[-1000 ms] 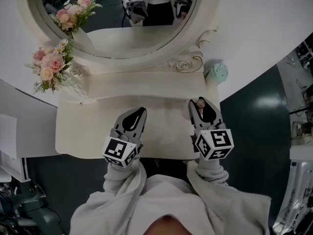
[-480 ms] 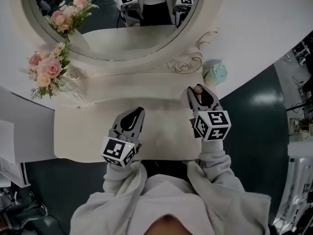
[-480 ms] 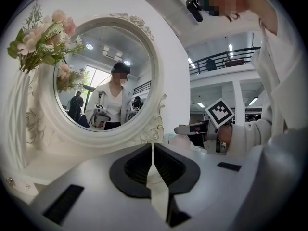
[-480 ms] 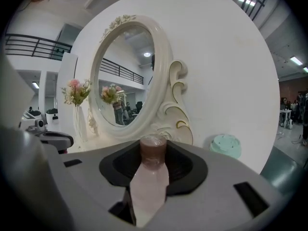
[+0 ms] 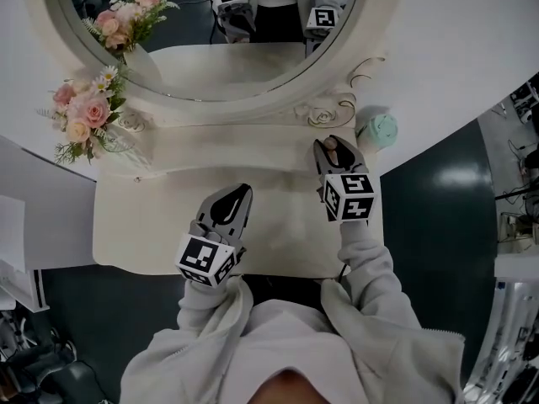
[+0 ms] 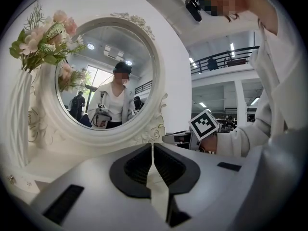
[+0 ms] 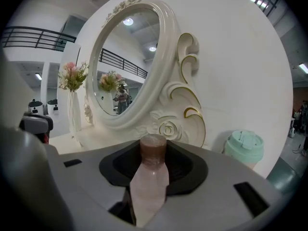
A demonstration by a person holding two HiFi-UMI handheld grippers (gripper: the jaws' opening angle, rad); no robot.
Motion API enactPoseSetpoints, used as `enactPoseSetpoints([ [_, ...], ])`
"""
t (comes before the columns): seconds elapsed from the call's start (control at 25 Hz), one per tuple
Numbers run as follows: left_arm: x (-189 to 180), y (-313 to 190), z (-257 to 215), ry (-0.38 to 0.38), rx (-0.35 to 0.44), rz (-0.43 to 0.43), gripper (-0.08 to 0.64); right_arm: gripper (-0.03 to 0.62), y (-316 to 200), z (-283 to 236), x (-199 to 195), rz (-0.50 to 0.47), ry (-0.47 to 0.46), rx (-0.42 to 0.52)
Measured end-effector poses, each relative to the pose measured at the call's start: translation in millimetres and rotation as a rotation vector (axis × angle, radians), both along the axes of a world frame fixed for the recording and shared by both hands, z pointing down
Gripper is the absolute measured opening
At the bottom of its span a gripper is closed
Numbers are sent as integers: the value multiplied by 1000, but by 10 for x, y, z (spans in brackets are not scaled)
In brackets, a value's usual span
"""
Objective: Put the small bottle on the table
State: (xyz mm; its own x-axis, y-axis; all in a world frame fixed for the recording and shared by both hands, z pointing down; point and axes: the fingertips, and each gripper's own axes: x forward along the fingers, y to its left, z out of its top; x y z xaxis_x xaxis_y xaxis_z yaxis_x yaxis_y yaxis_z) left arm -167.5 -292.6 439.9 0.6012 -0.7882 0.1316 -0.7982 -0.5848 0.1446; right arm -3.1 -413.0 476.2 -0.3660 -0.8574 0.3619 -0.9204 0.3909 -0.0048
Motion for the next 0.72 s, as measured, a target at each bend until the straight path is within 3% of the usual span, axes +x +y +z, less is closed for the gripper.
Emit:
enactPoseSetpoints([
  [0.72,80,-18,107,10,-28,-5,28,155,-154,175,-133,-6,-27,94],
])
